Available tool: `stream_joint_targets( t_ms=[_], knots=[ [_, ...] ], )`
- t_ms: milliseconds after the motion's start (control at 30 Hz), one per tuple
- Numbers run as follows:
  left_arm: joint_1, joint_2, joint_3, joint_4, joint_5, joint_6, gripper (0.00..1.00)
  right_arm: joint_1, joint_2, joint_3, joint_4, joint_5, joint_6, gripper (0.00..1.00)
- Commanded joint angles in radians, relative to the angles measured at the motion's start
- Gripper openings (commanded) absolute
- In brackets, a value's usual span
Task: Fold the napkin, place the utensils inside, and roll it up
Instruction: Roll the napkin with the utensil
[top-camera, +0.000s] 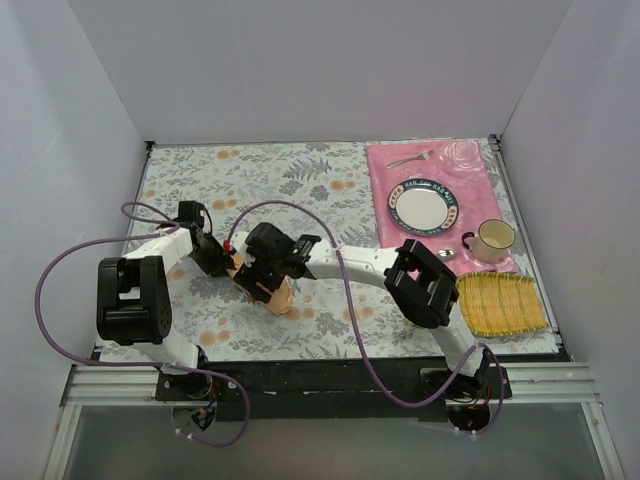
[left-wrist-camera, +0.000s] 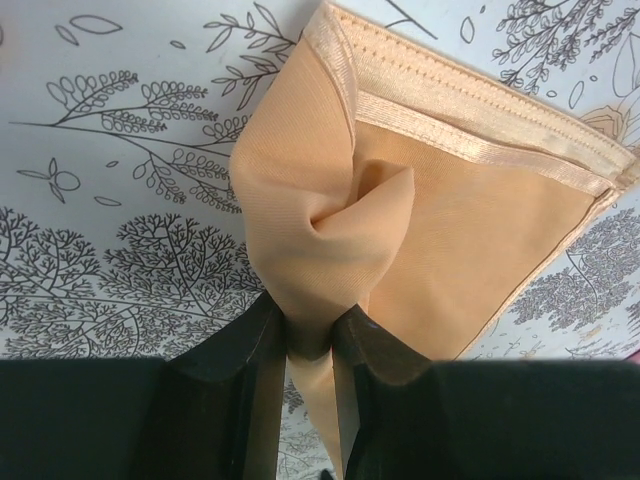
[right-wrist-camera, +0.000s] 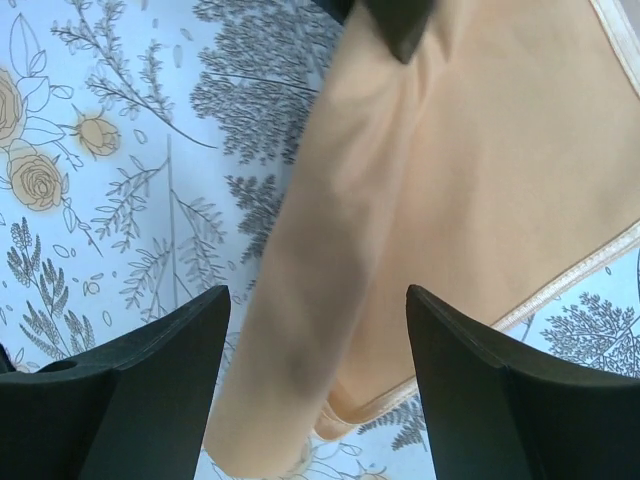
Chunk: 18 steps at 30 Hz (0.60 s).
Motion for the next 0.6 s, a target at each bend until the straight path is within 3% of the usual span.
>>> stream_joint_targets(
  t_ms=[0,267,567],
  knots=[
    [0.008,0.012,0.038,-0.117,-0.019,-0.01,0.0,0.089,-0.017,0.07,-0.006,0.24,-0.079,0.79],
    [0.008,0.039,0.09,-0.197,-0.002,-0.039,0.0,0.198,0.055,0.086,0.05,0.534,-0.152,0.79],
    [0.007,0.042,0.118,-0.229,0.019,-0.042,0.0,0.238,0.097,0.023,0.141,0.682,-0.186,0.7]
  ],
)
